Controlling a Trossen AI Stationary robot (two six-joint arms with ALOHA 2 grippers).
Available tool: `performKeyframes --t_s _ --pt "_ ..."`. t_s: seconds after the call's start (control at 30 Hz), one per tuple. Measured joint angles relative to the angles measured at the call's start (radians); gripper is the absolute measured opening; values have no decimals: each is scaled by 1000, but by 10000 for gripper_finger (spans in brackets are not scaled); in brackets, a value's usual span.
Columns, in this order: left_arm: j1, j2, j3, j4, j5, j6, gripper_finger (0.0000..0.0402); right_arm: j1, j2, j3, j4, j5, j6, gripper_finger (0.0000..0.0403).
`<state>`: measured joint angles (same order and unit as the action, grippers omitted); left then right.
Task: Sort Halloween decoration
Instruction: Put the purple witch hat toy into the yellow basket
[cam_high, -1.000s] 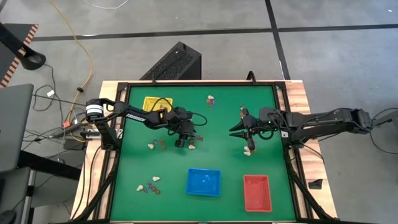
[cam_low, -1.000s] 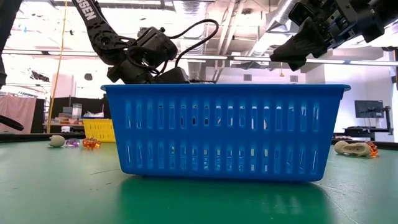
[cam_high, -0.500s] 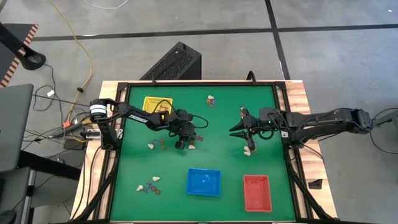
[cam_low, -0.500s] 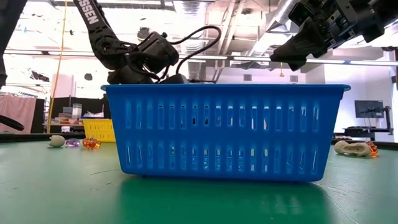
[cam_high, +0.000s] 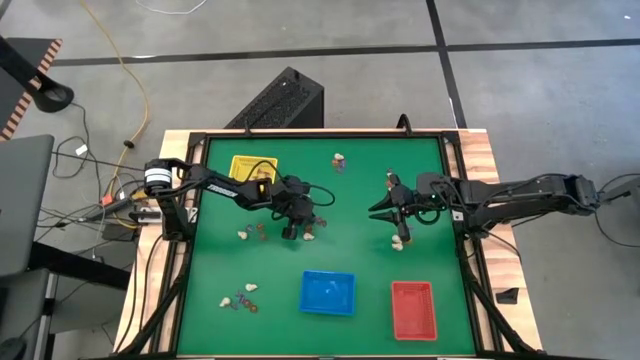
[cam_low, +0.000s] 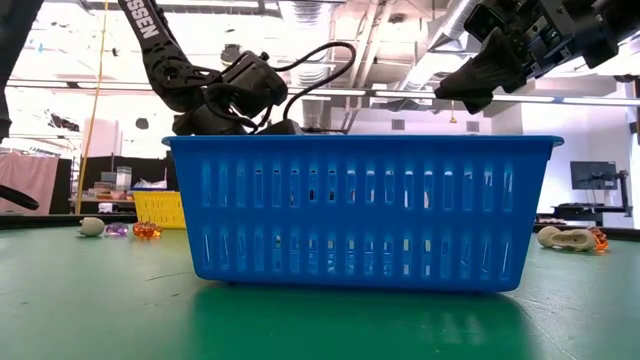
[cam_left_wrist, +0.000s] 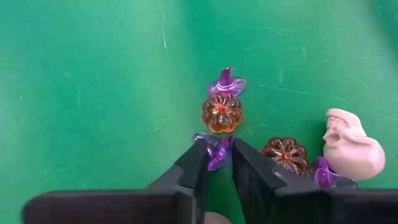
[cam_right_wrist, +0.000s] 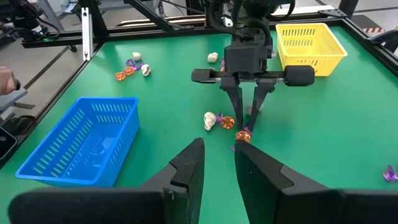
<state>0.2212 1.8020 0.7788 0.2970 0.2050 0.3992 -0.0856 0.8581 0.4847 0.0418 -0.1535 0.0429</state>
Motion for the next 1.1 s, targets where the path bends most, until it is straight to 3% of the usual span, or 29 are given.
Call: performKeyframes --t_s 0.17,0.47,0.73,1.1 --pt "0 -2 1 3 -1 -1 6 0 0 0 0 0 0 121" --pt "0 -37 0 -8 -4 -3 1 0 0 0 0 -1 0 120" --pt "0 -185 0 -73 -13 3 0 0 0 0 0 -1 0 120" --pt "36 -405 0 -437 -262 -16 0 -2 0 0 2 0 -14 120"
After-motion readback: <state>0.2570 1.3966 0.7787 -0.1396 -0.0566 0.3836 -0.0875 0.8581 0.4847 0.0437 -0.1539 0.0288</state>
